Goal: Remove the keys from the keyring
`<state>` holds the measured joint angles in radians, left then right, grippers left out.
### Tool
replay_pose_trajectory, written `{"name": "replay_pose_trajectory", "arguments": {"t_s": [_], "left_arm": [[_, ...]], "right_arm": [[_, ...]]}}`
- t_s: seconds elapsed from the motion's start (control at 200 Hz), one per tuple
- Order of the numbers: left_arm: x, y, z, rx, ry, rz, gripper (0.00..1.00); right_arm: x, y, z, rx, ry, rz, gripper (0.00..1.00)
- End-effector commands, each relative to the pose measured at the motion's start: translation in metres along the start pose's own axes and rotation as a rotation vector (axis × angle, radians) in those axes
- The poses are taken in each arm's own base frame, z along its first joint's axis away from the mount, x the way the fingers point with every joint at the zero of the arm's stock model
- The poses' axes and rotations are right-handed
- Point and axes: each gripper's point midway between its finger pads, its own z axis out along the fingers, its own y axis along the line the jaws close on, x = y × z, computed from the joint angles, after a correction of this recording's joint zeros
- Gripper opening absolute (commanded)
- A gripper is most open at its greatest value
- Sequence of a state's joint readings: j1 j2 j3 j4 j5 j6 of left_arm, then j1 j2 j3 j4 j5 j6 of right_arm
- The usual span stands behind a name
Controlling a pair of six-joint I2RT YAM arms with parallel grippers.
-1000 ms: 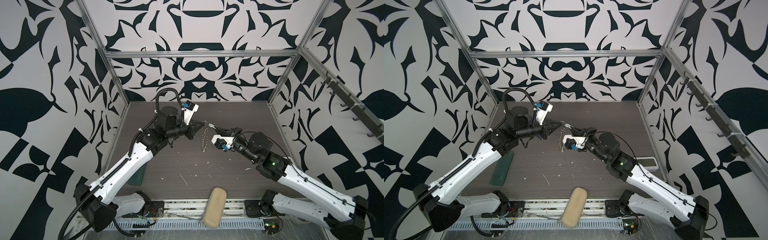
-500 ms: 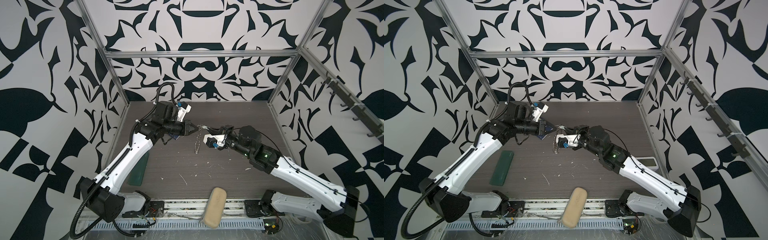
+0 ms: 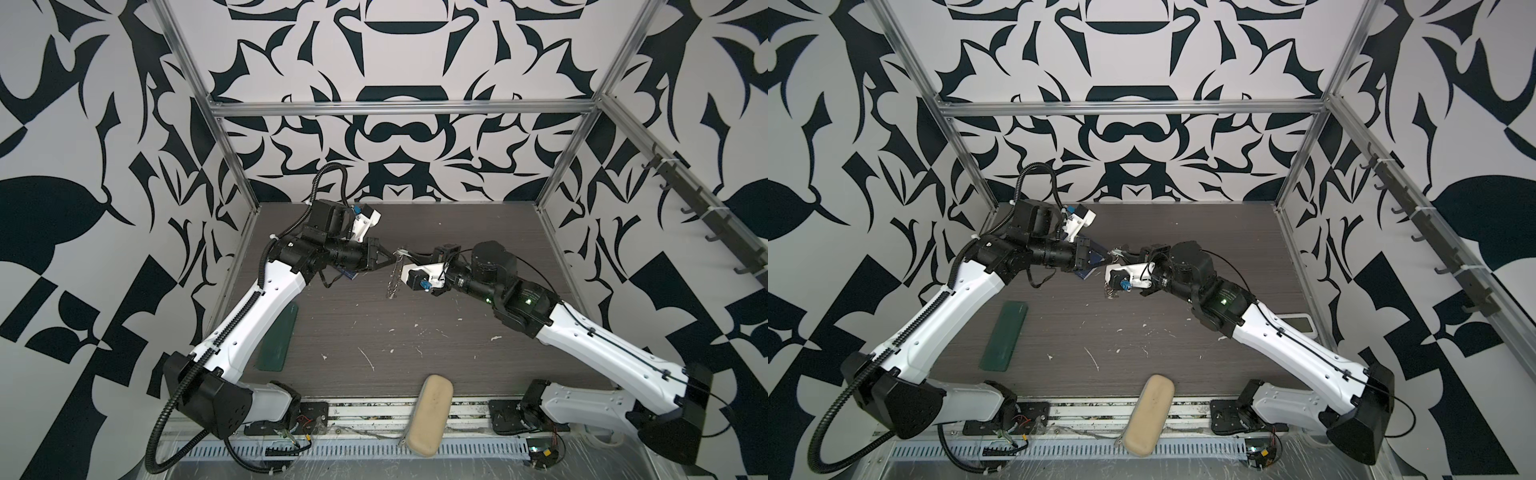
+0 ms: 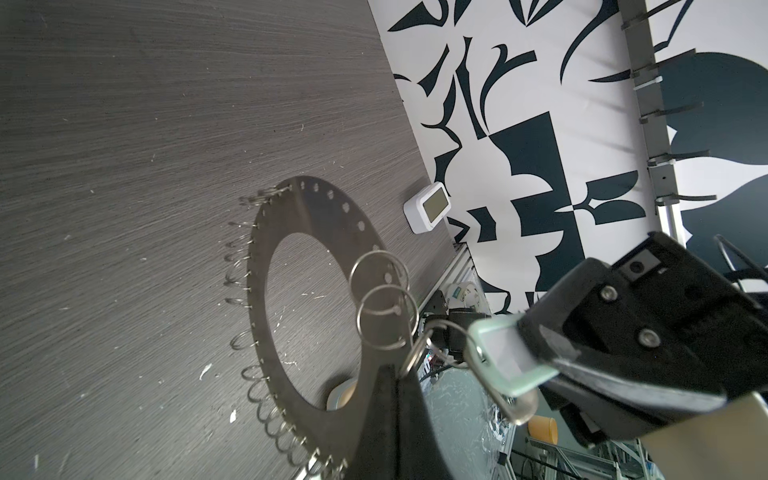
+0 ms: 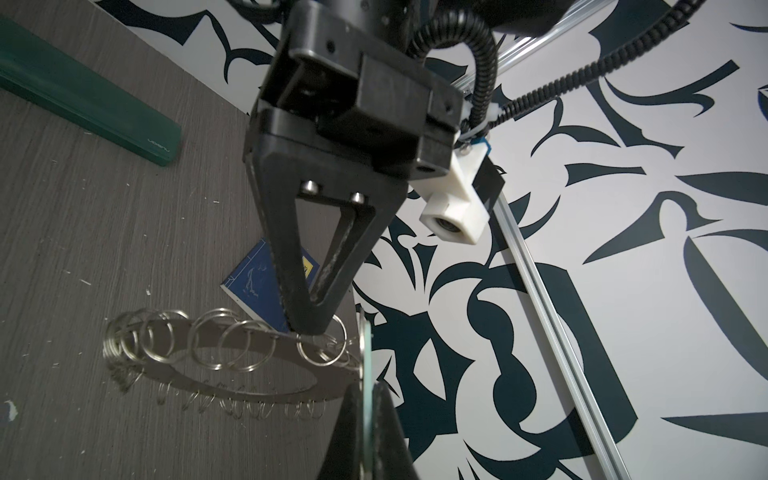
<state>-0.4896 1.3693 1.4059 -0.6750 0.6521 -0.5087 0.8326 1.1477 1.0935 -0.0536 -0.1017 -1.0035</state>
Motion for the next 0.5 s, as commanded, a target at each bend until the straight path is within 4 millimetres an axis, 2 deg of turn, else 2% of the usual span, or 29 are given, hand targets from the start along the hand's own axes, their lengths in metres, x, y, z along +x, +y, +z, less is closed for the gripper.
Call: {"name": "replay_pose_trajectory", "arguments": {"t_s": [0.0,0.205,0.4,0.495], "left_arm": [[0.013,0.037,0.011,-0.107,0.060,-0.143,0.00],[0.017,0.048,0.015,-0.133,0.070,-0.170,0.00],[0.020,0.051,0.018,-0.123,0.079,-0.181,0.00],[0.021,0.052,0.021,-0.115,0.092,-0.192,0.00]], "right_arm": [[-0.075,-0.085,-0.036,0.254,-0.256,-0.039,0.00],[-0.072,-0.098,-0.034,0.307,-0.236,-0.030,0.00],[-0.064,-0.111,-0.040,0.359,-0.245,0.020,0.00],[-0.068,-0.114,-0.040,0.355,-0.271,0.018,0.00]]}}
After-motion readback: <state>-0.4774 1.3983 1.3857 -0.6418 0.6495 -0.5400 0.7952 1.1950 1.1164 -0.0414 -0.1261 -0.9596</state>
